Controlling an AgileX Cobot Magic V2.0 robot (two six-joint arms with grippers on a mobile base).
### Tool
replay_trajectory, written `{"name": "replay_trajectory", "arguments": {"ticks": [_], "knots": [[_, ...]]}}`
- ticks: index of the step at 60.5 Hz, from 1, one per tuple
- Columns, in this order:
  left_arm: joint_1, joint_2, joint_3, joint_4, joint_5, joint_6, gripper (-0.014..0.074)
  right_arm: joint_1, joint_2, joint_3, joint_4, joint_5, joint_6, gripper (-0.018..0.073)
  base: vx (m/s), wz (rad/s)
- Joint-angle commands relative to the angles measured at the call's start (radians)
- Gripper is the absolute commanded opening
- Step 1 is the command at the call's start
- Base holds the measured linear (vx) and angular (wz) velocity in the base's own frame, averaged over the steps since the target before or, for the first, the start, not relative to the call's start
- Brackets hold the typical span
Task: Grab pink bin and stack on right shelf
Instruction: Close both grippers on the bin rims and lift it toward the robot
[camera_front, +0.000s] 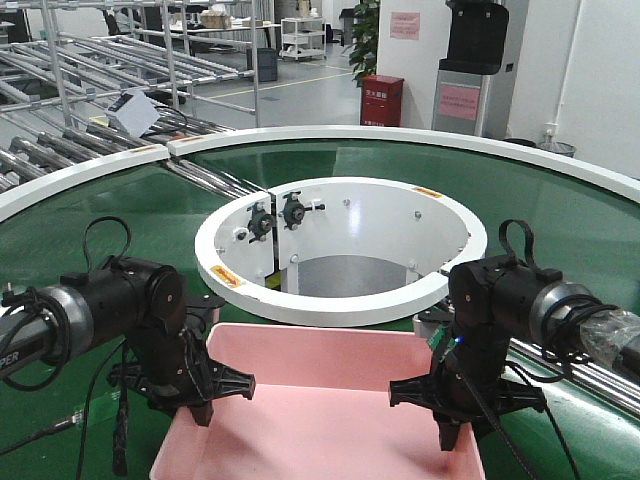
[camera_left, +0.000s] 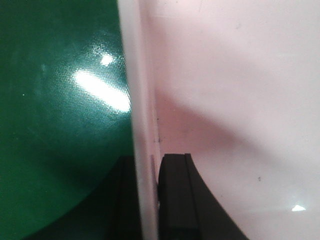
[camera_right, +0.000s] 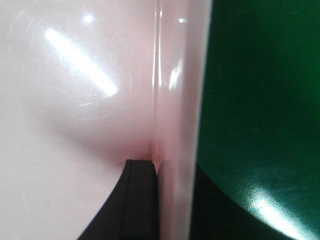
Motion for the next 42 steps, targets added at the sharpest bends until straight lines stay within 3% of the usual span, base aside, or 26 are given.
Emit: {"name": "replay_trajectory", "arguments": {"ticks": [1,6,14,28,42], "knots": [[0.002,-0.059,-0.031,0.036,0.011,0.002,0.0045,-0.005,-0.06,-0.03,-0.037,-0.008,-0.003,0.0112,0.0,0.0],[0.002,-0.069,-0.048,0.037,0.04,-0.011,0.0037,-0.005,-0.068,-0.047,-0.041,0.008,-0.001,0.0113,0.0,0.0],[-0.015,-0.143,-0.072,0.075,0.086,-0.12,0.0037,0.011,-0.157,-0.05,-0.053,0.014,0.038,0.0113,0.0,0.0],[-0.131,-0.339,-0.051,0.285,0.125,-0.317,0.0038,0.117,-0.337,-0.05,-0.184,0.029,0.08,0.0113,0.0,0.0],[-0.269,-0.575,0.156,0.447,0.074,-0.507,0.0038,0.236,-0.475,-0.028,-0.247,0.047,0.111,0.0113,0.0,0.0]]}}
